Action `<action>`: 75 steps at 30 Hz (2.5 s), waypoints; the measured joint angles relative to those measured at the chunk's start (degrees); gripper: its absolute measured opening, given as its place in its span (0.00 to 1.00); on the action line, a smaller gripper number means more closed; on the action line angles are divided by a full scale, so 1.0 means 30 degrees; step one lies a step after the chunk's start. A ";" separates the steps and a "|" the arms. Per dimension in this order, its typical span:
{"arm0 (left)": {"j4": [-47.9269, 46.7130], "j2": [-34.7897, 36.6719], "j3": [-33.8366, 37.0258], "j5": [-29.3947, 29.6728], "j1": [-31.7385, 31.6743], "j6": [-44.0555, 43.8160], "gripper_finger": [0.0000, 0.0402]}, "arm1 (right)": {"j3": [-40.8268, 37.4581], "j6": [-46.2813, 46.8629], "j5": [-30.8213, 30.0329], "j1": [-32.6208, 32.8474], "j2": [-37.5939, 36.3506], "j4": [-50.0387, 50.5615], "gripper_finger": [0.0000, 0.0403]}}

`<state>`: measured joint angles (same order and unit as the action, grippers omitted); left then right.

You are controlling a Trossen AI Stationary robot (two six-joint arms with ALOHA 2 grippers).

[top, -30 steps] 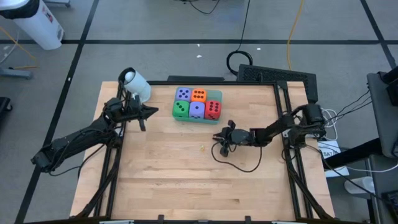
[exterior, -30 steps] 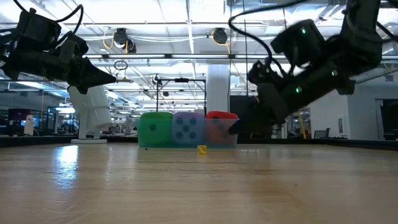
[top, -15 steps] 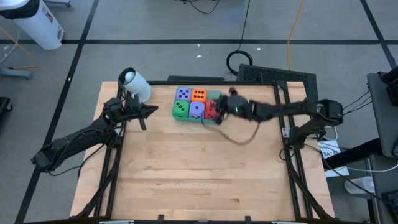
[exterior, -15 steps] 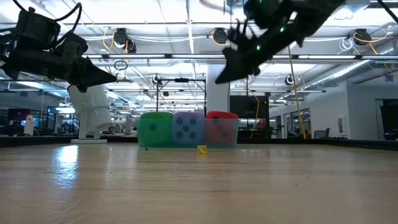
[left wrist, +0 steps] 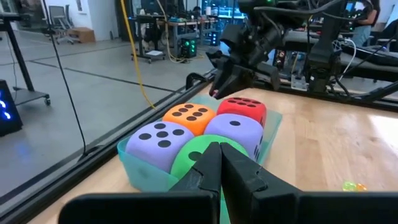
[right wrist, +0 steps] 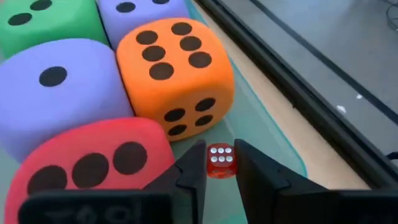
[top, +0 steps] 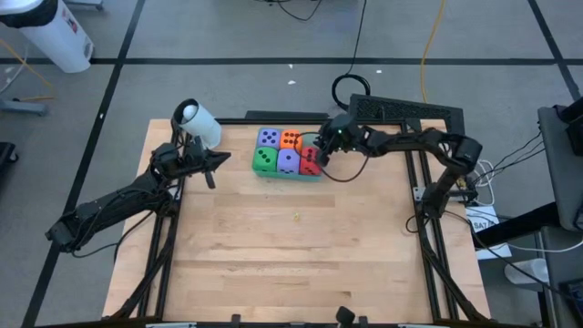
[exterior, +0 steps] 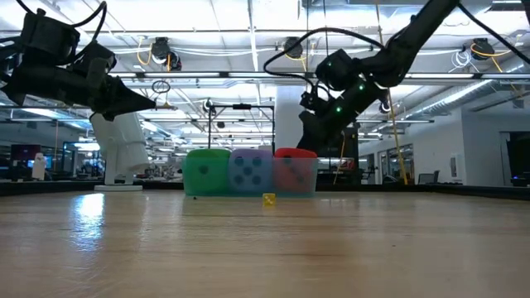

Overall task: Pick & Place Dice
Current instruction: Put the small red dice into the blue bin

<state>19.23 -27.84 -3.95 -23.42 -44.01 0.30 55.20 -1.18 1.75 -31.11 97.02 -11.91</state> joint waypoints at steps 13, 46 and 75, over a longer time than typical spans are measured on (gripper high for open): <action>-0.0056 0.0001 0.0000 0.0000 0.0000 -0.0015 0.02 | 0.0000 -0.2327 -0.0005 0.0777 0.0035 -0.1346 0.51; -0.0679 -0.5837 -0.3267 0.3204 0.6810 0.0013 0.00 | -0.0852 -1.1318 -0.4001 0.4032 0.0013 -0.5771 0.65; 0.1582 -2.1273 -1.4888 0.4765 0.7912 0.2509 0.01 | -0.0845 -1.1343 -0.4067 0.4799 0.0013 -0.6540 0.65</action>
<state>23.97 -91.66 -48.61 -9.13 -20.27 7.82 52.66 -35.21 -10.45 -16.71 97.06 -31.53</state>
